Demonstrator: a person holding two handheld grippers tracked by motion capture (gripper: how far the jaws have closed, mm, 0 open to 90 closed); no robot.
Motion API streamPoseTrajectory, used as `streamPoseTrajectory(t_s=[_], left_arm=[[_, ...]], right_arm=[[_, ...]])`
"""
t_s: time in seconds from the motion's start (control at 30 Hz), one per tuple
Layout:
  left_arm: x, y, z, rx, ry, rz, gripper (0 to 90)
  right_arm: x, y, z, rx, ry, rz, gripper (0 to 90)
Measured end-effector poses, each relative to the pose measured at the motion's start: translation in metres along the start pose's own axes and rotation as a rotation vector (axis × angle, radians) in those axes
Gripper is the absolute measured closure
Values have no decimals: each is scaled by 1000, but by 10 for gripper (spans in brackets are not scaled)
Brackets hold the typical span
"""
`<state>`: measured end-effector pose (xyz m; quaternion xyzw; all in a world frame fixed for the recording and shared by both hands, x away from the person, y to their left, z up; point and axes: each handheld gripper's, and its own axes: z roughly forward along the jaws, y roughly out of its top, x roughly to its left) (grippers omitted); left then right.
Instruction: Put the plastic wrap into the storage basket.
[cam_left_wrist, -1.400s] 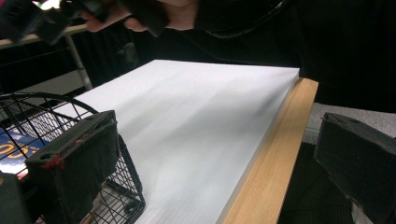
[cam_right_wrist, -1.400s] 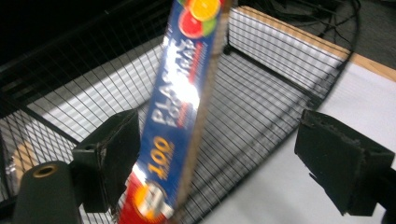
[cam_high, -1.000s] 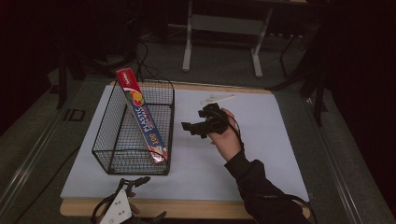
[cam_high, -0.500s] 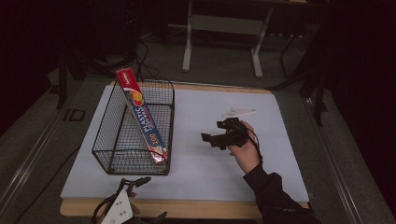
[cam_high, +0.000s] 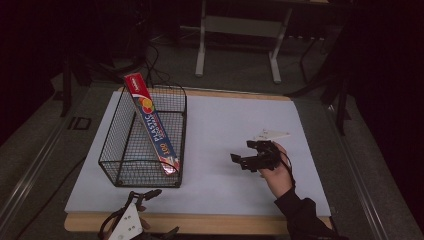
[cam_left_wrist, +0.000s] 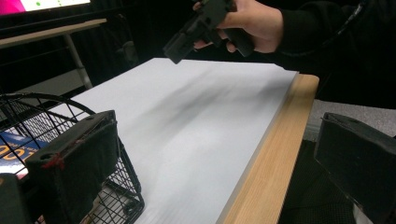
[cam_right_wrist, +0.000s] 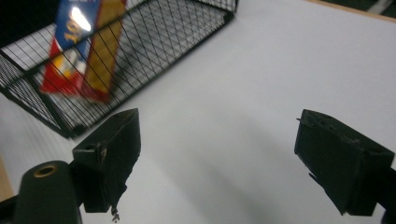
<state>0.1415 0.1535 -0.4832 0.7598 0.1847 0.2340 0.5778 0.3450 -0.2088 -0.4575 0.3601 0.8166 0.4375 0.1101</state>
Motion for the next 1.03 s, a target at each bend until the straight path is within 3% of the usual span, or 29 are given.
streamPoseTrajectory(t_s=[0.3,0.67,1.03], left_arm=[[0,0,0,1,-3,0,6],[0,-1,1,8,-5,2,6],[0,0,0,8,-14,6,6]], right_arm=[[-7,-29,-16,-16,-9,64,147],[-8,-56,-26,-9,-48,61,151],[-12,-60,-20,-16,-73,35,150]])
